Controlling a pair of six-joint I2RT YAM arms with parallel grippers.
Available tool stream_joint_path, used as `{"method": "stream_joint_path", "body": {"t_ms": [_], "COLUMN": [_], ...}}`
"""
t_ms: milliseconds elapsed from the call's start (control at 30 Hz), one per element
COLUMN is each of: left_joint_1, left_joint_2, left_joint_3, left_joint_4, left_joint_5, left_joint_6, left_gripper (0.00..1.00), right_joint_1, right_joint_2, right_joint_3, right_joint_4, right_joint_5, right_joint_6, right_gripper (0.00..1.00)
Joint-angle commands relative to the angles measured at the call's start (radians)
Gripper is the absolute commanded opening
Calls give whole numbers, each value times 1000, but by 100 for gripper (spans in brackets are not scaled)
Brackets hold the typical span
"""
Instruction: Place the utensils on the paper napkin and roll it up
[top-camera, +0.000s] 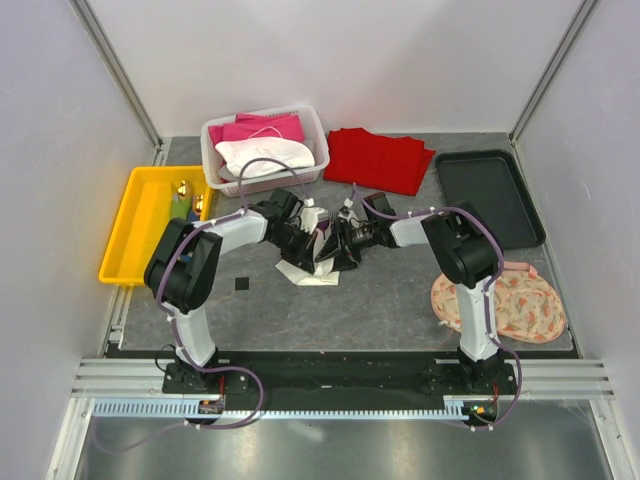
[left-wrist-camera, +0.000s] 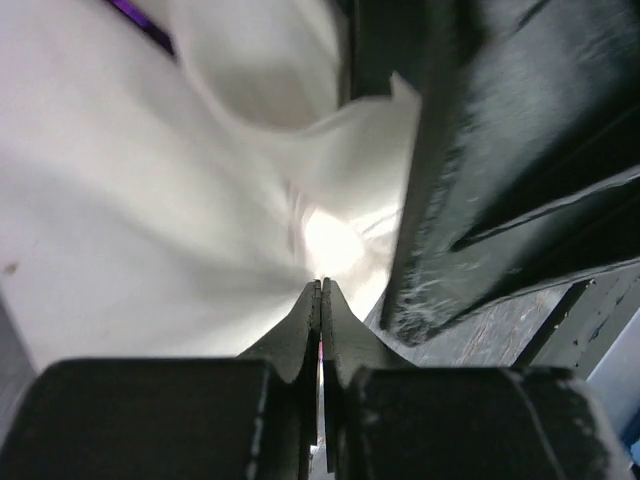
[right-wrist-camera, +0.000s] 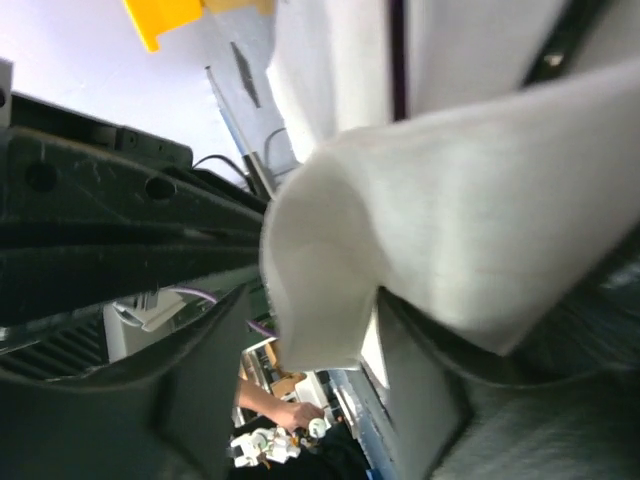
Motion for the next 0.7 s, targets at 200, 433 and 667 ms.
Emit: {"method": "stream_joint_path", "body": {"t_ms": [200, 433, 667], "left_joint_1": [153, 214, 199], "left_joint_2": [-185, -58, 143], "left_joint_3": [-105, 105, 306], "left_joint_4": [122, 101, 88], "left_joint_5": [137, 163, 282], "left_joint_6": [-95, -181, -311], "left_gripper": [3, 11, 11], "right_joint_1": [5, 5, 5], "right_joint_2": [5, 2, 7], "right_joint_3": [7, 10, 24], "right_joint_4": [-11, -18, -34], "right_joint_5": [75, 77, 81], "right_joint_6": [-24, -45, -56], "right_gripper": [83, 84, 91]}}
